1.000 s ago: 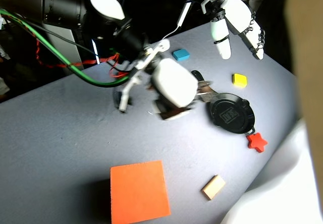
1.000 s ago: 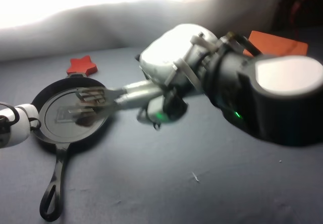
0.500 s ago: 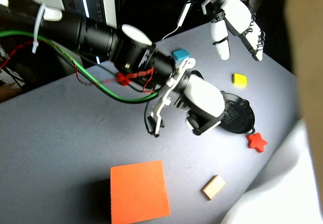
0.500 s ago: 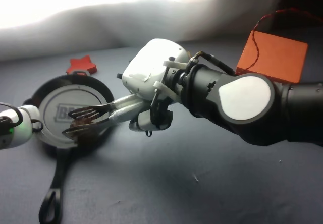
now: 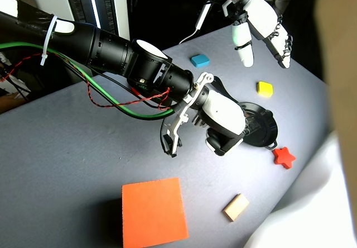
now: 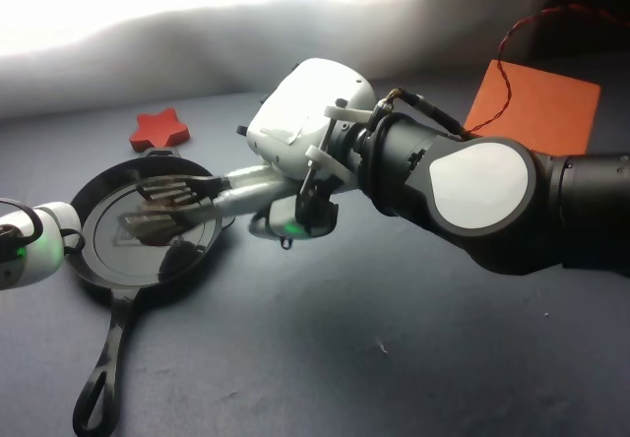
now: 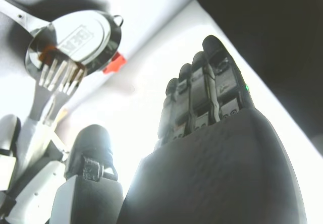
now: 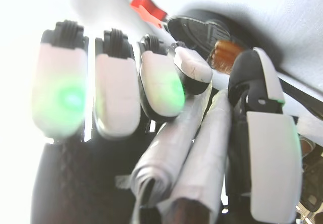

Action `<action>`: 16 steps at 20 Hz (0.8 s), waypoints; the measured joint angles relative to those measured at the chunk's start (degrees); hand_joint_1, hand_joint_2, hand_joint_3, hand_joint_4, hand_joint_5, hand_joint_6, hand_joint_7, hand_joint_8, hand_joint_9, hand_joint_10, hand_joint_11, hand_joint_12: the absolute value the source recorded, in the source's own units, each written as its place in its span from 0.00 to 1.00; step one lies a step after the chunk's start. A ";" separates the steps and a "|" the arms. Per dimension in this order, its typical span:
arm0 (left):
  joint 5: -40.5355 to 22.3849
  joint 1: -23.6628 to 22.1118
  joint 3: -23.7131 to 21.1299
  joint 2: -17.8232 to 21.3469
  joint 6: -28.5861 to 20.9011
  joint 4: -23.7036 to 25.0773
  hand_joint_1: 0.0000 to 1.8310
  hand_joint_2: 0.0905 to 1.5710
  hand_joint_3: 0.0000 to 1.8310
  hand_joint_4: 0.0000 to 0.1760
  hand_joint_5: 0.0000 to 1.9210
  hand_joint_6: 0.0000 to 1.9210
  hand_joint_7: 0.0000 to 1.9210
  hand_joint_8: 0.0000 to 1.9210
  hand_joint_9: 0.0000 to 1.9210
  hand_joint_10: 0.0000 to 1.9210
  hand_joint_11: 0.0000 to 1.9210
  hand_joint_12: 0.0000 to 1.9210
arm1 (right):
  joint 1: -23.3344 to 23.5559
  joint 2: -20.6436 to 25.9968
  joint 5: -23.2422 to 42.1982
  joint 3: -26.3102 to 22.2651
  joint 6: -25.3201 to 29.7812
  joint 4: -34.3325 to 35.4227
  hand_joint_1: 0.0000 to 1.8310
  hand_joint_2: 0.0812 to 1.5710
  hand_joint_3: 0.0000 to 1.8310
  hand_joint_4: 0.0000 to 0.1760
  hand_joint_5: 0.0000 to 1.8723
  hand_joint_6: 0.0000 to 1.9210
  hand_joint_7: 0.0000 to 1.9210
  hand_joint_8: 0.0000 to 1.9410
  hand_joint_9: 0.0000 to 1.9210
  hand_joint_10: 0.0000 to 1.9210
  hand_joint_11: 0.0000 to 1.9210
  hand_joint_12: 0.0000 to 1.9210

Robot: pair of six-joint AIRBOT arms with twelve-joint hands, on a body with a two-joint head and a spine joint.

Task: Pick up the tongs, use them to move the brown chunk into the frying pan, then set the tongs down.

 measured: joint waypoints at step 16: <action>1.38 -0.04 0.00 0.02 0.50 0.09 0.03 0.84 0.00 0.00 0.03 0.00 0.05 0.00 0.05 0.00 0.00 0.30 | 1.88 16.35 -0.85 -18.14 -6.12 5.51 0.04 0.98 0.00 0.00 0.48 0.83 0.60 0.79 0.56 0.93 0.50 1.00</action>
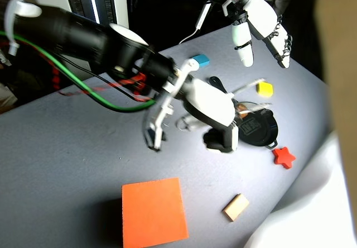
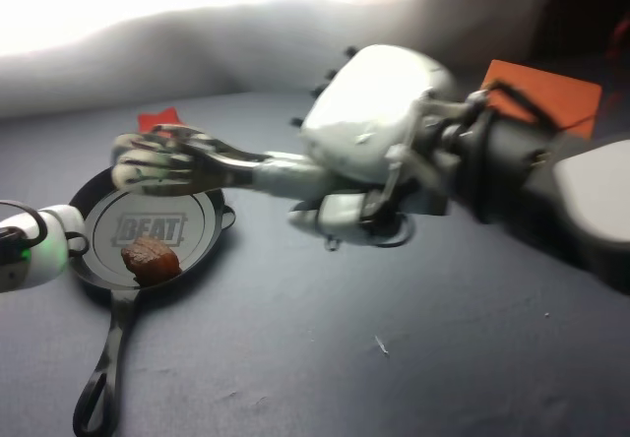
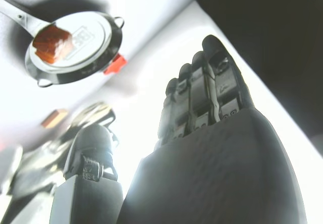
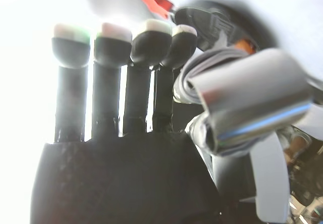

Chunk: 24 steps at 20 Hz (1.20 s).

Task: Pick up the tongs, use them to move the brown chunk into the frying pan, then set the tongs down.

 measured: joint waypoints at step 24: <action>25.55 0.24 4.04 0.00 2.08 10.38 0.06 0.83 0.00 0.00 0.04 0.00 0.06 0.00 0.06 0.00 0.00 0.31 | -15.91 9.64 -11.08 -9.16 -1.33 -18.38 0.28 0.87 0.00 0.00 0.24 0.51 0.31 0.49 0.26 0.64 0.15 0.89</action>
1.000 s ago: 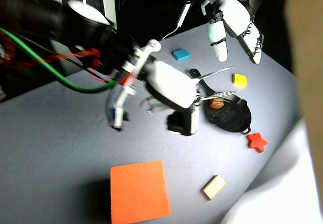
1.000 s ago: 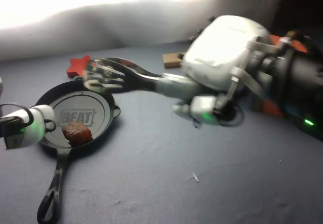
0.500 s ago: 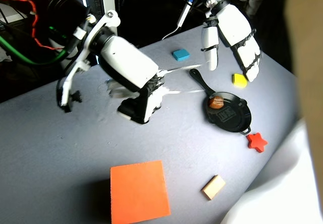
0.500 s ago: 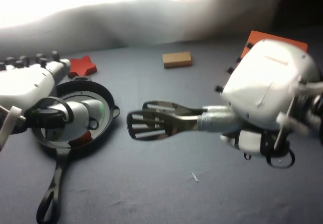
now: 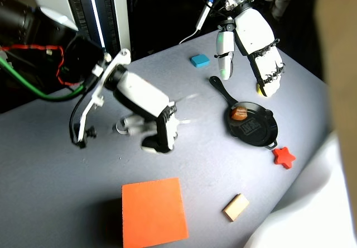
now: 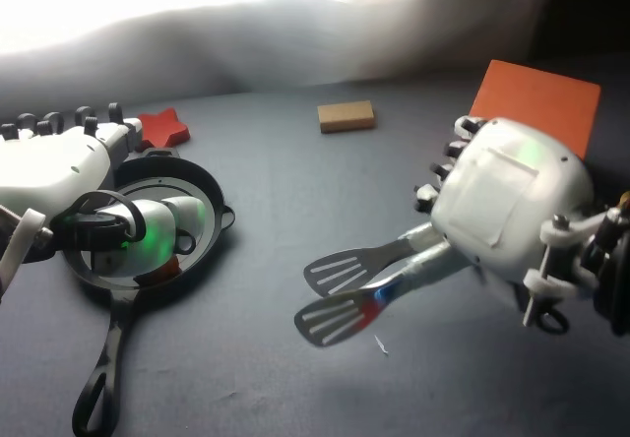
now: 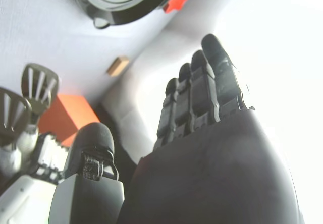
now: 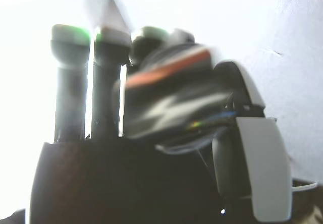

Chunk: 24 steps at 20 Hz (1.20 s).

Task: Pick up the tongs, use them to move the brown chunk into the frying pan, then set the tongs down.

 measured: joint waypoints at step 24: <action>1.33 -1.42 -0.66 1.31 -0.90 2.25 0.02 0.84 0.00 0.00 0.03 0.00 0.06 0.00 0.07 0.00 0.00 0.33 | 5.57 10.45 0.37 -15.30 -14.03 18.21 0.12 0.67 0.00 0.00 0.12 0.02 0.15 0.01 0.14 0.01 0.00 0.39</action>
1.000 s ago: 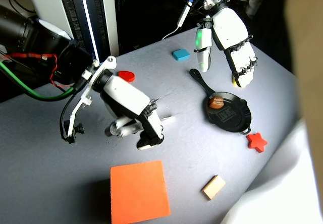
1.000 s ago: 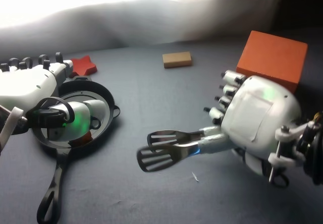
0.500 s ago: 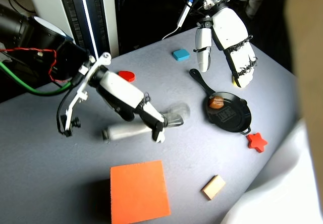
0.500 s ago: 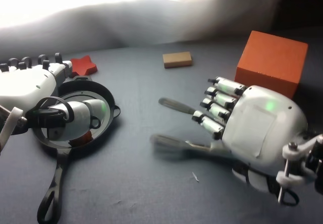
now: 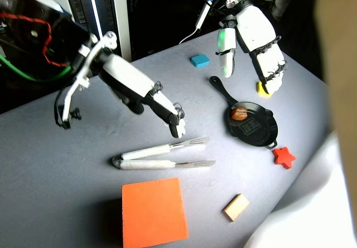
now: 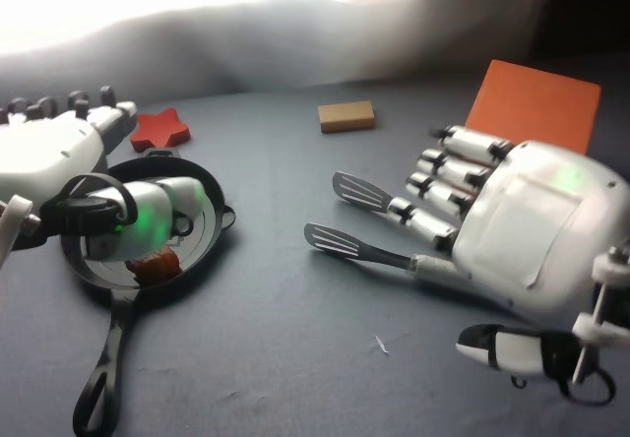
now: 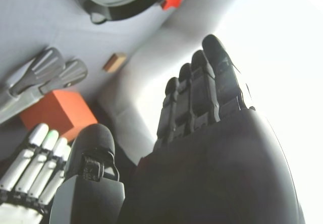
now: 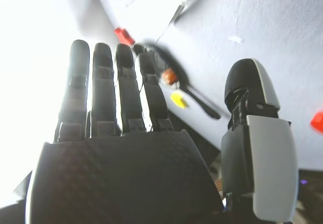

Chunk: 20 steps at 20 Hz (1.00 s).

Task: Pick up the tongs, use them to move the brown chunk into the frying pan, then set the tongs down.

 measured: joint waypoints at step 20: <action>3.85 -1.14 -0.76 -0.37 2.45 2.84 0.22 0.96 0.00 0.00 0.47 1.00 0.54 1.00 0.55 1.00 0.53 1.00 | 12.68 13.31 35.36 11.28 27.36 -7.61 0.35 0.95 0.02 0.00 0.59 1.00 0.67 0.97 0.69 1.00 0.69 1.00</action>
